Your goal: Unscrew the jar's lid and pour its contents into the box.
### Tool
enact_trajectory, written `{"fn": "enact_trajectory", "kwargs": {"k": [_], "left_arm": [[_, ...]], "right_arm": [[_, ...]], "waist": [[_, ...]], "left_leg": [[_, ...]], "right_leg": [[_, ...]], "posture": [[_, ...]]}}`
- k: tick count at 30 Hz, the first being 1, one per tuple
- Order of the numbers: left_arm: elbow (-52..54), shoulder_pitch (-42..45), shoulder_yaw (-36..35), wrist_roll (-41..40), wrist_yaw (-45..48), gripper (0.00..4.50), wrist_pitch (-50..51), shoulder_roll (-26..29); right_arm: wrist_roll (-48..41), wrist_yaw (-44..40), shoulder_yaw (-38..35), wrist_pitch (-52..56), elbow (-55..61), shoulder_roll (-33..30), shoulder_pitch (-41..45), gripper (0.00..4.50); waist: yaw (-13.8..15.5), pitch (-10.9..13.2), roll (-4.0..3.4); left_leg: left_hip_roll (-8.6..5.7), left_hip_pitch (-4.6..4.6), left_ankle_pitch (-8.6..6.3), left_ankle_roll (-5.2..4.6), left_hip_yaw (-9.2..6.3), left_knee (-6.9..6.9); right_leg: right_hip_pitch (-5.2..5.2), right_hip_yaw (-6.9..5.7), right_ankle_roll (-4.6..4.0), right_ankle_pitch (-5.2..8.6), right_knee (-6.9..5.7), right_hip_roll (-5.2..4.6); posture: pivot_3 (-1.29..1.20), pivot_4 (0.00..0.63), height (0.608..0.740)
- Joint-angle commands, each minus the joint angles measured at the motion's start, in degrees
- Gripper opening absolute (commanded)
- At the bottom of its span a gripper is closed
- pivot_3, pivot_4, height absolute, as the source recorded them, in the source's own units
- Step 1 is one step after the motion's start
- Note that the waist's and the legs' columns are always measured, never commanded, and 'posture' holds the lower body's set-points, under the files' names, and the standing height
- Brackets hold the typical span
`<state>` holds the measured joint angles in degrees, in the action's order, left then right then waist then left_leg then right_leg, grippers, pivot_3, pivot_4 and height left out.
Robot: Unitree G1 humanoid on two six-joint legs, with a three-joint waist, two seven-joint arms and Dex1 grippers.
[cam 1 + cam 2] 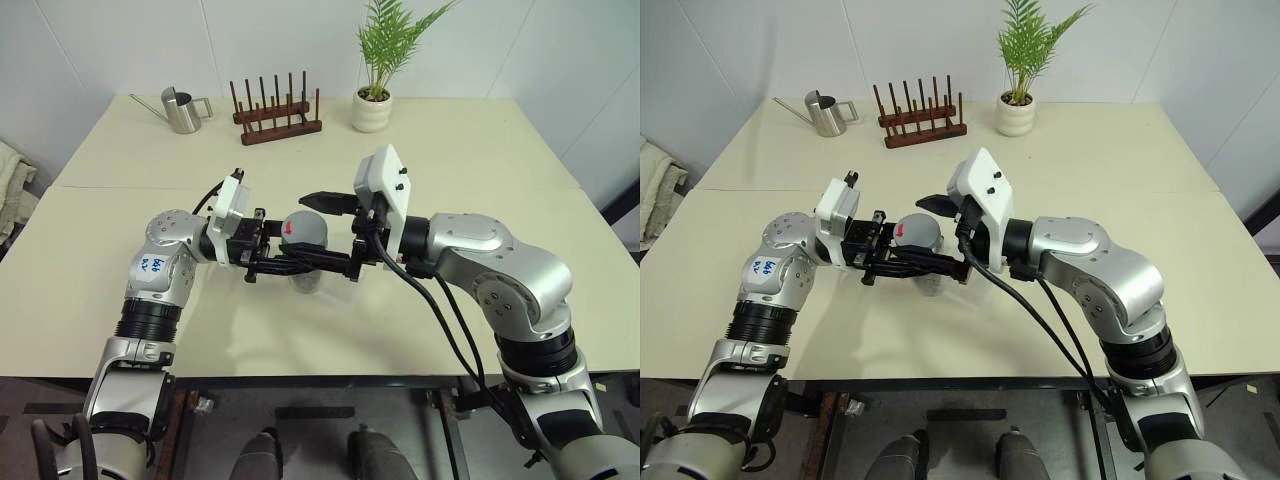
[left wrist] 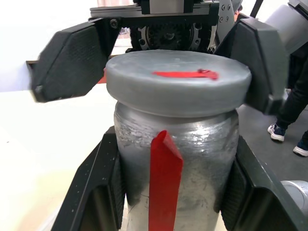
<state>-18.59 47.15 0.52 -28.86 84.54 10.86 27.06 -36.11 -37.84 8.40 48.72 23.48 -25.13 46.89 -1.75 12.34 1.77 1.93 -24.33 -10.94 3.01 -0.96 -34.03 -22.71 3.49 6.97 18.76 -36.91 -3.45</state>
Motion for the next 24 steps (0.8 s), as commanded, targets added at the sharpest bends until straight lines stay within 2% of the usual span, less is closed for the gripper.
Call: {"fn": "enact_trajectory", "kwargs": {"k": [1,24], "left_arm": [[1.9,1.6,-0.5,-0.7,0.9,2.0,-0.3,0.4],[0.2,3.0,-0.3,-0.1,1.3,2.0,-1.0,0.1]], "right_arm": [[0.0,1.0,-3.0,0.3,1.4,-1.4,0.0,4.16],[-2.9,0.1,-4.1,2.1,4.8,-4.4,-1.3,4.16]], "waist": [[0.0,0.0,0.0],[0.0,0.0,0.0]], "left_leg": [[0.0,0.0,0.0,0.0,0.0,0.0],[0.0,0.0,0.0,0.0,0.0,0.0]], "right_leg": [[0.0,0.0,0.0,0.0,0.0,0.0],[0.0,0.0,0.0,0.0,0.02,0.0]], "posture": [[0.0,0.15,0.74],[0.0,0.15,0.74]]}}
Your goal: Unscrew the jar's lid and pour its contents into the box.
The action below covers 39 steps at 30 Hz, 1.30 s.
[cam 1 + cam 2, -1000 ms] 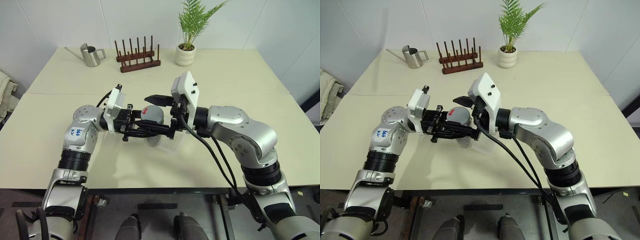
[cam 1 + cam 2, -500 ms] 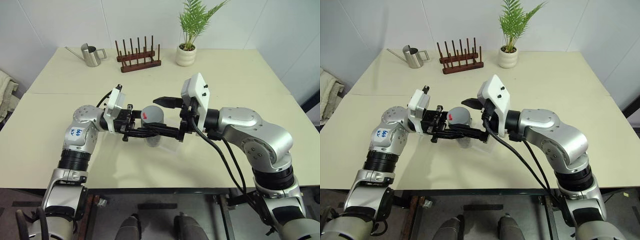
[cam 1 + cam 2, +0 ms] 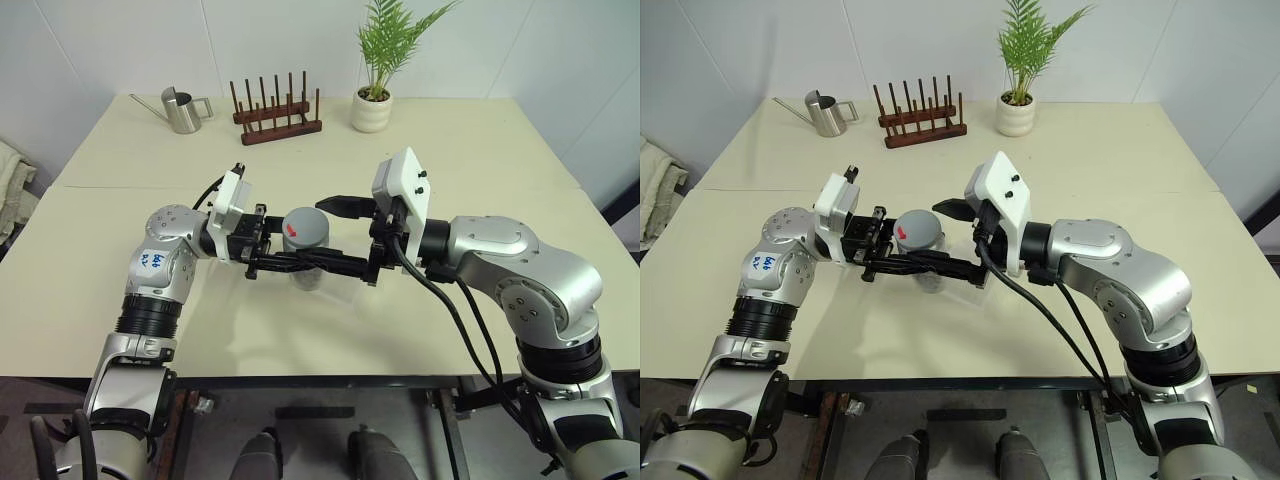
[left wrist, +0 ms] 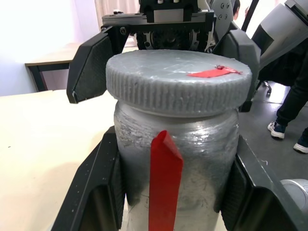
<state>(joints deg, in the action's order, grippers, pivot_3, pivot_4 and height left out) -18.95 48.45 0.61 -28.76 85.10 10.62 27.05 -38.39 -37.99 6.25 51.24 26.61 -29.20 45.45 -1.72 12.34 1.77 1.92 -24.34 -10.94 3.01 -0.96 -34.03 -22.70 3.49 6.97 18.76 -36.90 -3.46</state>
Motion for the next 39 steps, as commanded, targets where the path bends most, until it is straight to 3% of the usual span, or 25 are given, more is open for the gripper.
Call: {"fn": "enact_trajectory", "kwargs": {"k": [1,39], "left_arm": [[0.6,1.7,-0.4,-0.3,0.7,2.0,-0.8,0.1],[1.1,1.0,-0.3,-0.2,-0.4,2.0,0.6,-0.8]], "right_arm": [[-0.6,0.3,-1.9,-0.5,1.7,-0.3,0.2,4.16],[-3.5,2.2,-0.9,0.2,2.4,1.6,1.6,4.16]], "waist": [[0.0,0.0,0.0],[0.0,0.0,0.0]], "left_leg": [[0.0,0.0,0.0,0.0,0.0,0.0],[0.0,0.0,0.0,0.0,-0.01,0.0]], "right_leg": [[0.0,0.0,0.0,0.0,0.0,0.0],[0.0,0.0,0.0,0.0,-0.01,0.0]], "posture": [[0.0,0.15,0.74],[0.0,0.15,0.74]]}}
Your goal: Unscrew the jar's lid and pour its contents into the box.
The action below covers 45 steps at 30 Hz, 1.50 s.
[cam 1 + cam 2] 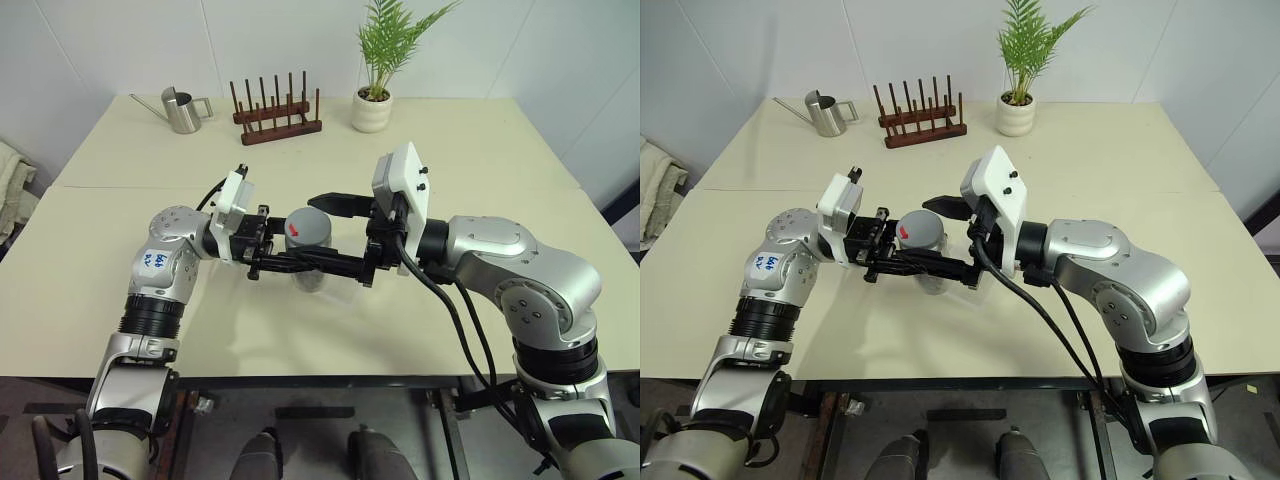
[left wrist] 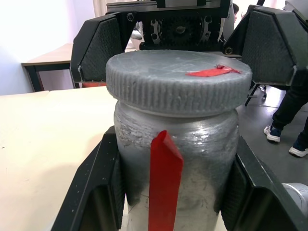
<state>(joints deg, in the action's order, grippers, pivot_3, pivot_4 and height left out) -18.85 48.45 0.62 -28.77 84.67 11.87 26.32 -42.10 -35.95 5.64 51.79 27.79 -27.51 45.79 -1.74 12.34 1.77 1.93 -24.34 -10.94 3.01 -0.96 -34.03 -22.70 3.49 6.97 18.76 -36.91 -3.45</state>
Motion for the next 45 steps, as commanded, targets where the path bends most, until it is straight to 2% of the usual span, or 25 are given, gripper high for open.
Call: {"fn": "enact_trajectory", "kwargs": {"k": [1,5,21,25,35,45], "left_arm": [[1.0,1.0,-0.4,-0.2,-0.1,2.0,-0.6,-0.1],[1.2,0.9,-0.5,-0.2,-0.2,2.0,-0.7,-0.1],[1.0,0.7,-0.5,-0.2,-0.3,2.0,-0.9,-0.3],[0.9,0.7,-0.5,-0.1,-0.3,2.0,-1.0,-0.2],[0.7,0.8,-0.1,-0.1,-0.4,2.0,-0.7,-0.2],[1.5,0.1,1.9,0.8,-0.3,2.0,3.0,0.7]], "right_arm": [[0.6,0.2,0.0,-0.3,1.0,-0.3,1.3,4.16],[0.3,-0.3,-0.3,-0.6,0.8,0.0,1.7,3.29],[-0.4,-0.7,-1.3,-0.8,0.7,-0.5,2.2,3.29],[-0.5,-1.1,-0.9,-0.3,1.0,-0.9,1.9,2.58],[0.1,-1.4,-0.6,-0.7,1.0,-1.6,1.9,2.58],[2.0,-3.2,-3.2,-3.0,-3.0,-4.0,6.8,2.58]], "waist": [[0.0,0.0,0.0],[0.0,0.0,0.0],[0.0,0.0,0.0],[0.0,0.0,0.0],[0.0,0.0,0.0],[0.0,0.0,0.0]], "left_leg": [[0.0,0.0,0.0,0.0,0.0,0.0],[0.0,0.0,0.0,0.0,0.0,0.0],[0.0,0.0,0.0,0.0,0.0,0.0],[0.0,0.0,0.0,0.0,0.0,0.0],[0.0,0.0,0.0,0.0,0.0,0.0],[0.0,0.0,0.0,0.0,0.0,-0.01]], "right_leg": [[0.0,0.0,0.0,0.0,0.0,0.0],[0.0,0.0,0.0,0.0,0.0,0.0],[0.0,0.0,0.0,0.0,0.0,0.0],[0.0,0.0,0.0,0.0,0.0,0.0],[0.0,0.0,0.0,0.0,0.0,0.0],[0.0,0.0,0.0,0.0,-0.01,0.0]], "posture": [[0.0,0.15,0.74],[0.0,0.15,0.74],[0.0,0.15,0.74],[0.0,0.15,0.74],[0.0,0.15,0.74],[0.0,0.15,0.74]]}}
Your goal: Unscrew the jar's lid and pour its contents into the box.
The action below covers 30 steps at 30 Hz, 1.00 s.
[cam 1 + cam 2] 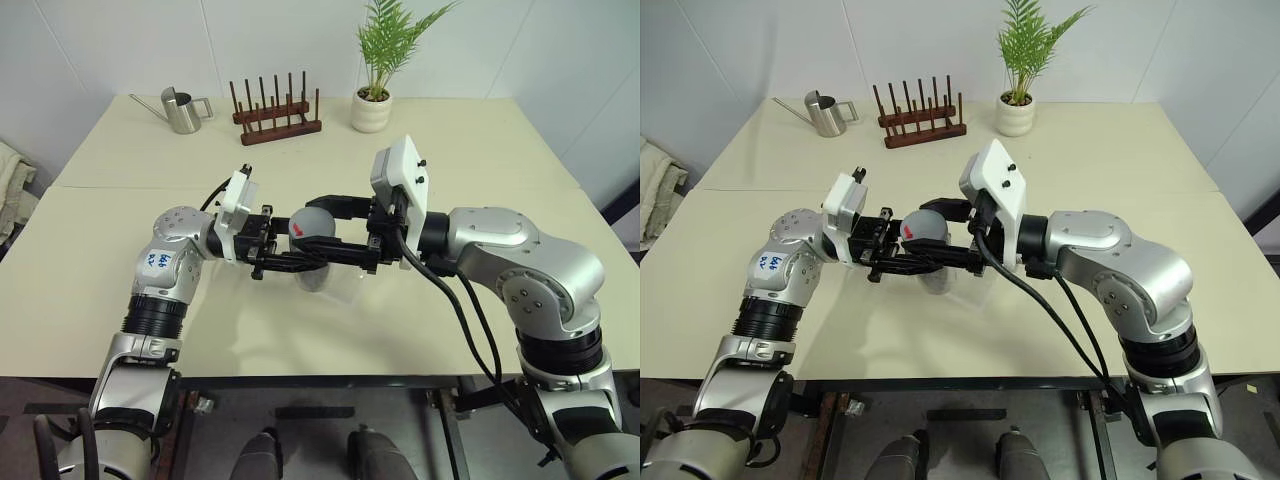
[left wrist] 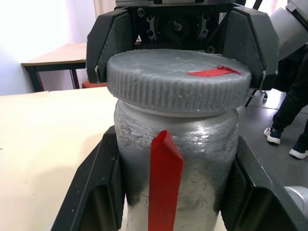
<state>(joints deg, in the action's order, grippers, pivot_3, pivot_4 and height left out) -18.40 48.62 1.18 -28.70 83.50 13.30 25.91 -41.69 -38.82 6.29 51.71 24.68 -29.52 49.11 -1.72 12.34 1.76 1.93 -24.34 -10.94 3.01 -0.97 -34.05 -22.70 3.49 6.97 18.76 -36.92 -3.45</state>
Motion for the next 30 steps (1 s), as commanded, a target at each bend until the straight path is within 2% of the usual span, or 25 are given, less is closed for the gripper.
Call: {"fn": "enact_trajectory", "kwargs": {"k": [1,12,16,19,23,27,30], "left_arm": [[1.0,0.0,1.4,0.9,0.6,2.0,1.8,1.0],[1.7,-0.2,2.0,1.8,0.0,2.0,3.8,1.3],[0.0,1.5,-0.3,2.3,-2.2,2.0,1.9,2.4],[-2.3,3.5,-3.2,2.5,-5.0,2.0,0.2,4.3],[-7.7,6.2,-6.6,4.5,-9.3,2.0,-4.6,7.0],[-12.2,7.5,-7.9,7.2,-13.3,2.0,-10.2,7.9],[-15.4,8.2,-8.1,9.5,-16.4,2.0,-15.4,7.3]], "right_arm": [[1.9,-0.7,-4.0,-3.3,-0.4,-2.3,3.9,2.58],[5.7,-4.3,-4.7,-6.9,-4.8,-5.6,6.1,2.58],[10.0,-3.0,-6.5,-7.8,-8.1,-9.5,3.5,2.58],[16.3,-0.4,-7.0,-9.5,-12.0,-13.9,-1.3,2.58],[20.8,5.4,-10.6,-7.5,-14.7,-16.2,-9.8,2.58],[24.2,10.0,-12.2,-5.1,-15.0,-16.1,-17.5,2.58],[24.8,13.4,-14.0,-4.3,-14.6,-13.1,-22.1,2.58]], "waist": [[0.0,0.0,0.0],[0.0,0.0,-0.03],[0.1,0.0,-0.02],[0.2,0.0,-0.02],[0.2,0.0,-0.02],[0.0,0.0,-0.05],[0.1,0.0,-0.04]], "left_leg": [[0.0,0.0,0.0,0.0,0.0,0.0],[0.0,0.0,0.0,-0.01,0.02,0.01],[-0.02,-0.01,0.0,-0.01,0.02,-0.01],[-0.02,-0.01,-0.01,-0.01,0.02,-0.01],[-0.05,-0.03,-0.01,-0.01,0.05,-0.01],[-0.05,-0.02,-0.03,-0.05,0.12,0.0],[-0.04,-0.03,-0.03,-0.05,0.08,-0.03]], "right_leg": [[0.0,0.0,0.0,0.0,0.01,0.0],[-0.01,0.01,0.0,0.0,0.02,0.01],[-0.01,0.02,0.0,0.0,0.03,-0.02],[-0.01,0.01,0.0,0.0,0.04,-0.02],[-0.01,0.03,0.01,0.01,0.07,-0.04],[-0.03,0.08,0.05,0.03,0.05,-0.03],[-0.04,0.06,0.05,0.03,0.02,-0.01]], "posture": [[0.0,0.15,0.74],[0.0,0.15,0.74],[0.0,0.15,0.74],[0.0,0.15,0.74],[0.0,0.15,0.74],[0.0,0.15,0.74],[0.0,0.15,0.74]]}}
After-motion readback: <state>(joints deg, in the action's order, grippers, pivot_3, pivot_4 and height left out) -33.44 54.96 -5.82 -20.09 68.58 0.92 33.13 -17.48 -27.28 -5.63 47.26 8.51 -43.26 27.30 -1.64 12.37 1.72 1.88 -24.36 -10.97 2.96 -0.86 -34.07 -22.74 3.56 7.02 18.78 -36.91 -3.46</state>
